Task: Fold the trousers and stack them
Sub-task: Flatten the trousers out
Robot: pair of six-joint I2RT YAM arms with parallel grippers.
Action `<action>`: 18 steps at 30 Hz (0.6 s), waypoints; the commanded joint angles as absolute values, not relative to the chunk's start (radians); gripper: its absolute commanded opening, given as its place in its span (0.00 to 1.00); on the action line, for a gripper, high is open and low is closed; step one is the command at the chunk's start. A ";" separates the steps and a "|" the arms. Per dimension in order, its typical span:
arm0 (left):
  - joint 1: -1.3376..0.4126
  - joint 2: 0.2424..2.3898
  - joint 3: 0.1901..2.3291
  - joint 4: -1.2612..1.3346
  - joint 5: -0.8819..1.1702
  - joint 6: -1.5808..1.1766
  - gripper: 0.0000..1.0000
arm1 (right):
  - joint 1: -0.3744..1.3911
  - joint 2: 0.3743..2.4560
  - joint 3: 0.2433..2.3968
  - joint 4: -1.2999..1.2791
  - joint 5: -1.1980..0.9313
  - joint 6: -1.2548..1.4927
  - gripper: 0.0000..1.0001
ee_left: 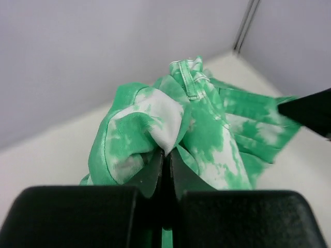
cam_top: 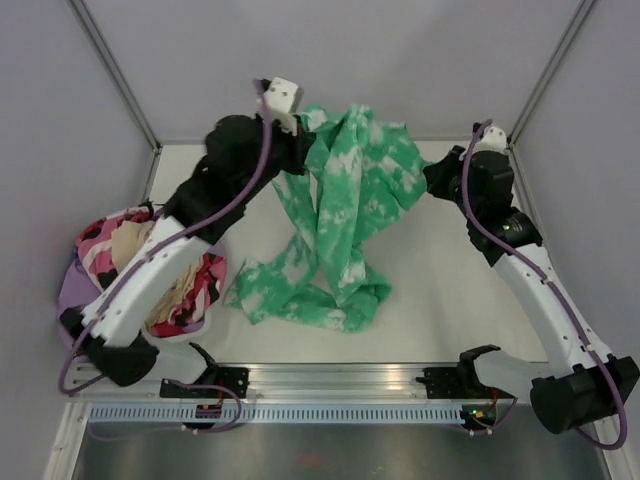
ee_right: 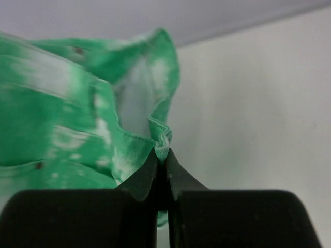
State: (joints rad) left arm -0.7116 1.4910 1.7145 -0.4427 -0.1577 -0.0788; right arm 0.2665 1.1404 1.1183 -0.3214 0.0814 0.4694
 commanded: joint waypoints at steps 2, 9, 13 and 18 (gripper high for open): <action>-0.855 1.192 1.608 -0.324 -0.129 0.139 0.02 | 0.259 1.150 1.232 -0.273 0.193 0.508 0.02; -1.208 1.284 1.202 -0.257 -0.185 -0.096 0.02 | 0.146 1.273 1.192 -0.561 0.111 0.518 0.76; -1.327 1.357 1.042 -0.123 -0.253 -0.227 0.03 | 0.013 1.146 1.160 -0.643 0.034 0.502 0.94; -1.341 1.335 0.994 -0.103 -0.271 -0.295 0.33 | 0.008 1.074 1.166 -0.718 0.046 0.476 0.98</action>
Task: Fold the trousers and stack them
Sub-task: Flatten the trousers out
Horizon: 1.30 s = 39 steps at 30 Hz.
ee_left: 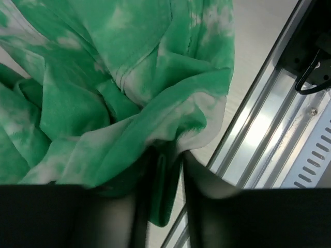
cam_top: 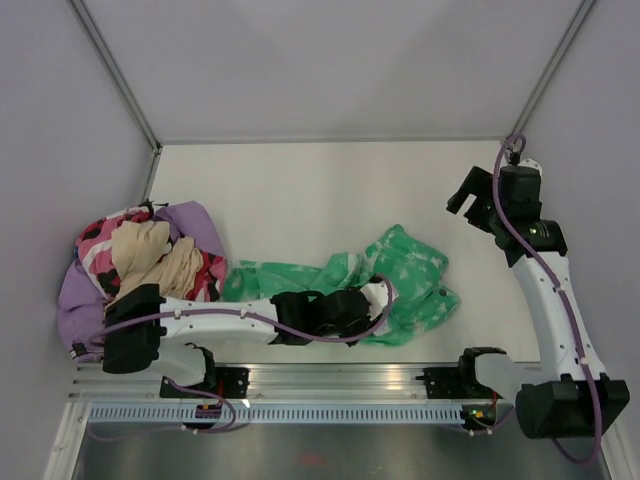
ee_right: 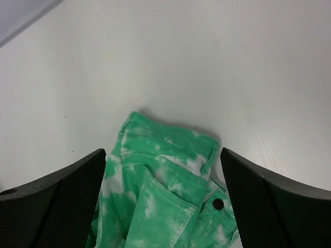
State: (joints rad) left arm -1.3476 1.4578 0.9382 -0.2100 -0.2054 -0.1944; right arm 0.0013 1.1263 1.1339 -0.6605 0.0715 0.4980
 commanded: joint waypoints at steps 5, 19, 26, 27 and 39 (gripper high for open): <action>-1.341 1.261 1.025 -0.159 -0.429 -0.242 0.99 | 0.008 1.059 1.059 -0.677 -0.029 0.472 0.98; -1.209 1.322 1.121 -0.292 -0.303 -0.391 1.00 | 0.008 0.970 0.729 -0.503 -0.127 0.672 0.97; -1.236 1.290 1.065 -0.298 -0.259 -0.338 0.99 | 0.008 0.977 0.604 -0.393 -0.080 0.767 0.94; -1.241 1.279 1.051 -0.310 -0.262 -0.333 0.99 | 0.008 0.985 0.601 -0.396 -0.069 0.755 0.93; -1.279 1.042 0.835 -0.589 -0.296 -0.616 0.94 | 0.008 1.143 0.529 -0.184 -0.048 0.727 0.90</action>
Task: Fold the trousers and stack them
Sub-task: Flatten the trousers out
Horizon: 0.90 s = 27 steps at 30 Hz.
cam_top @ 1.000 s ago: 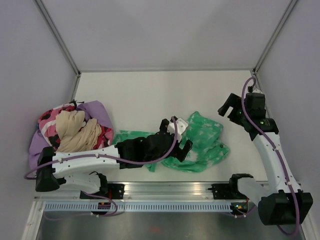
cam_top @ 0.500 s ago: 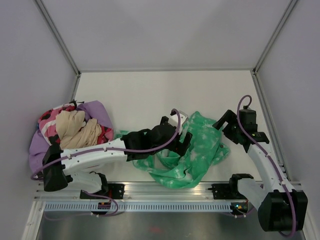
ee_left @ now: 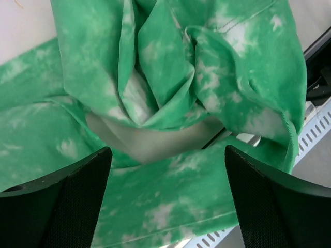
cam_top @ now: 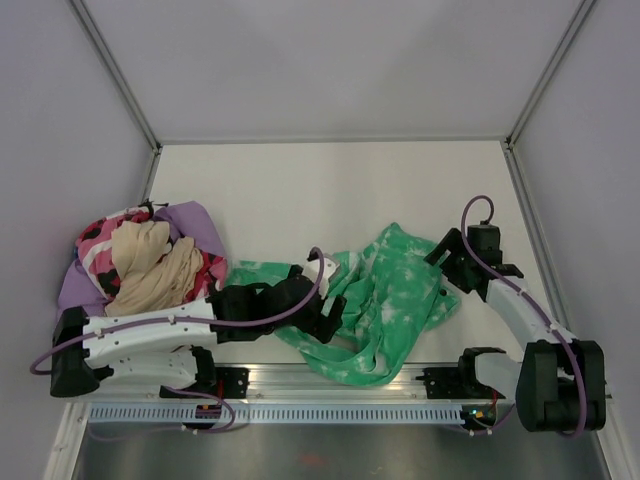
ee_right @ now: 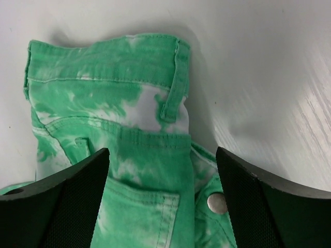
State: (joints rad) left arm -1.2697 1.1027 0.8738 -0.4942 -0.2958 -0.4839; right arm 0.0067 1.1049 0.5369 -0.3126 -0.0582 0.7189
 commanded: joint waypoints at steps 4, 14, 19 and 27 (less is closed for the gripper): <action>-1.295 0.918 0.704 -0.549 -0.229 -0.650 0.92 | 0.008 1.247 0.540 -0.106 -0.066 0.730 0.86; -1.295 0.995 0.773 -0.989 -0.511 -1.185 0.92 | 0.029 1.365 0.591 -0.061 -0.072 0.730 0.05; -1.295 0.953 0.770 -1.308 -0.569 -1.710 0.92 | 0.028 1.289 0.629 -0.132 -0.019 0.695 0.00; -1.295 0.683 0.706 -1.230 -0.704 -1.787 0.91 | 0.025 1.117 0.649 -0.242 0.182 0.680 0.00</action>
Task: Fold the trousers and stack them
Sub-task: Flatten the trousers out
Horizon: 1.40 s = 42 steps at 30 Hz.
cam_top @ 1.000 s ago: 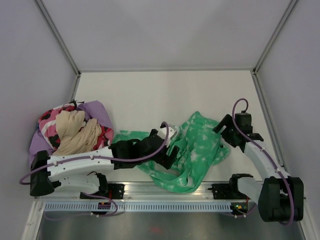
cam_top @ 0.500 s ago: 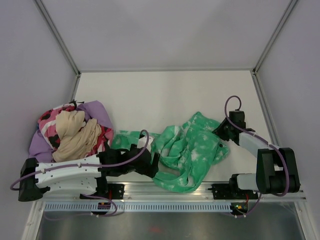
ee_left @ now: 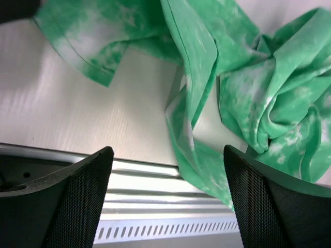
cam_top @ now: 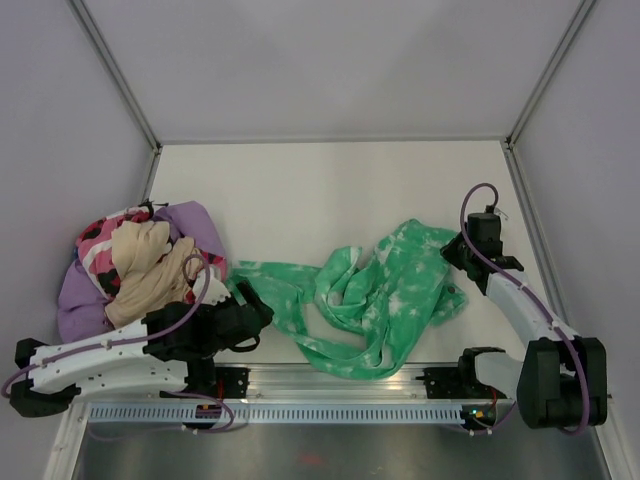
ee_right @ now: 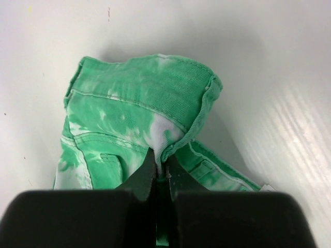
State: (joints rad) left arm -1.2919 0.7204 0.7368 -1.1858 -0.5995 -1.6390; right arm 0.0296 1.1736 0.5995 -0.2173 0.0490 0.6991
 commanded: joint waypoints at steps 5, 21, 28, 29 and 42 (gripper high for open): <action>-1.293 0.715 0.640 -1.255 -0.736 -1.904 0.92 | 0.023 1.097 0.649 -0.264 0.155 0.681 0.00; -1.142 0.905 0.580 -0.815 -0.727 -1.727 0.58 | 0.025 1.029 0.633 -0.348 0.107 0.670 0.00; -1.036 0.859 0.643 -0.805 -0.751 -1.596 0.02 | 0.025 0.933 0.813 -0.524 0.189 0.612 0.00; -1.004 0.847 0.693 -0.804 -0.774 -1.557 0.02 | 0.023 0.907 0.868 -0.537 0.218 0.592 0.00; -0.626 1.075 1.239 -0.637 -0.807 -0.935 0.02 | 0.025 0.925 1.221 -0.620 0.382 0.485 0.00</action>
